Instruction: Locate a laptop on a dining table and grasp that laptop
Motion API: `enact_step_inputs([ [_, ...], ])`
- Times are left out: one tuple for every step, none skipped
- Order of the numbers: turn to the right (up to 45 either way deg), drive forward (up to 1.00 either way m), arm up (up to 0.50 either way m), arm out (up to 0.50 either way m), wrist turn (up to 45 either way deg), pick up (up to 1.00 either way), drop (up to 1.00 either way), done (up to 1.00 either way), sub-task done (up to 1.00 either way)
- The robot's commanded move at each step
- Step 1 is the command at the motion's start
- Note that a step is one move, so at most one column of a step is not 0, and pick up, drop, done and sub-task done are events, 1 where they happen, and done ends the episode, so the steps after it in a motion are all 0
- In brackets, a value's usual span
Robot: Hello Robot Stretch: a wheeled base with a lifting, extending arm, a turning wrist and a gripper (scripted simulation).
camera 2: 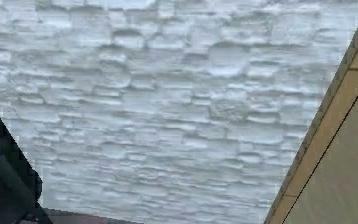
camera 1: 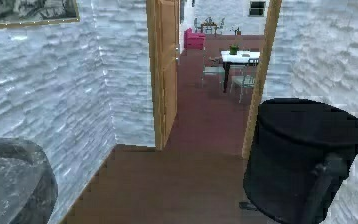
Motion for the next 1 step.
enact_step_inputs([
  [3.0, 0.0, 0.0, 0.0, 0.0, 0.0, 0.0, 0.0, 0.0],
])
